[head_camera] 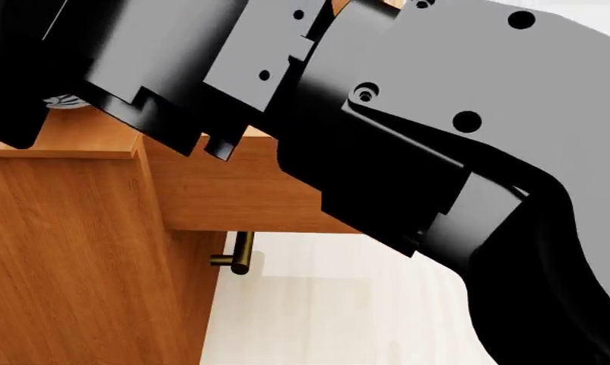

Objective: Put the bowl on top of the cabinet.

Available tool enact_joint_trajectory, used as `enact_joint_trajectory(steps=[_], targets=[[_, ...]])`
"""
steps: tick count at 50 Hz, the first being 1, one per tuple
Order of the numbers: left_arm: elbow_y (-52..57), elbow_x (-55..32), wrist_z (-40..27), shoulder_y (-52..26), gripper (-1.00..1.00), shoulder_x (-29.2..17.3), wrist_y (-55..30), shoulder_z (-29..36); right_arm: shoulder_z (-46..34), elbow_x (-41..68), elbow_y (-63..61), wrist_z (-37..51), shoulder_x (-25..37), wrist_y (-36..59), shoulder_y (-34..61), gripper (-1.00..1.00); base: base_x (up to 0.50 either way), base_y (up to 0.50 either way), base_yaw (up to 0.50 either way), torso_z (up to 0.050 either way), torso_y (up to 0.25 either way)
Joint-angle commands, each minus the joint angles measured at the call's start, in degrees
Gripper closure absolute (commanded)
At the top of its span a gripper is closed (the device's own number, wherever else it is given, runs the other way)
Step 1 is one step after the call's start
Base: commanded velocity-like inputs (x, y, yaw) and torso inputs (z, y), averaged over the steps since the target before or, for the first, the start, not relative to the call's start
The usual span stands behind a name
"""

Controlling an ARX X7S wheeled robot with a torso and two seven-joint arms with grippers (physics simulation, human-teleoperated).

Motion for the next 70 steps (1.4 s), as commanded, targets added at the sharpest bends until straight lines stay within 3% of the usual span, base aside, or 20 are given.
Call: enact_joint_trajectory(steps=[1,8,9,37,64,70], targets=[[0.0,0.2,0.1,0.3,-1.00,-0.2,-0.3,-0.3,-0.3,-3.0,-0.8,-0.1,0.0,0.4,-1.2,1.00,0.00,0.00,0.00,0.000,0.000],[0.5,0.5,0.2,0.3,-1.00,-0.6,-0.4,-0.5,-0.3,-2.1,-0.8,0.8,0.0,0.7,0.1,1.00,0.00,0.00,0.00,0.000,0.000],[1.0,0.7,0.1,0.1,-1.00,-0.9,-0.8,-0.5,-0.3,-1.7,-0.7,1.2,0.0,0.8,0.2,-1.00,0.00,0.00,0.00,0.000,0.000],[1.7,0.8,0.3,0.1,-1.00,-2.0,-1.4,-1.4,-0.3,-1.9,-0.7,2.3,0.0,2.8,2.9,-1.00,0.00,0.00,0.00,0.000,0.000],[0.0,-4.9,0.3,0.1,-1.00,-1.7,-1.6,-2.5,-0.6,9.2,-1.8,7.9,0.0,6.8,17.4,-1.00,0.00,0.00,0.00,0.000,0.000],[1.2,-4.6,-0.5,0.0,-1.00,-1.9,-2.8,-2.6,6.2,4.4,-1.3,8.1,0.0,12.5,17.6,-1.00,0.00,0.00,0.00,0.000,0.000]])
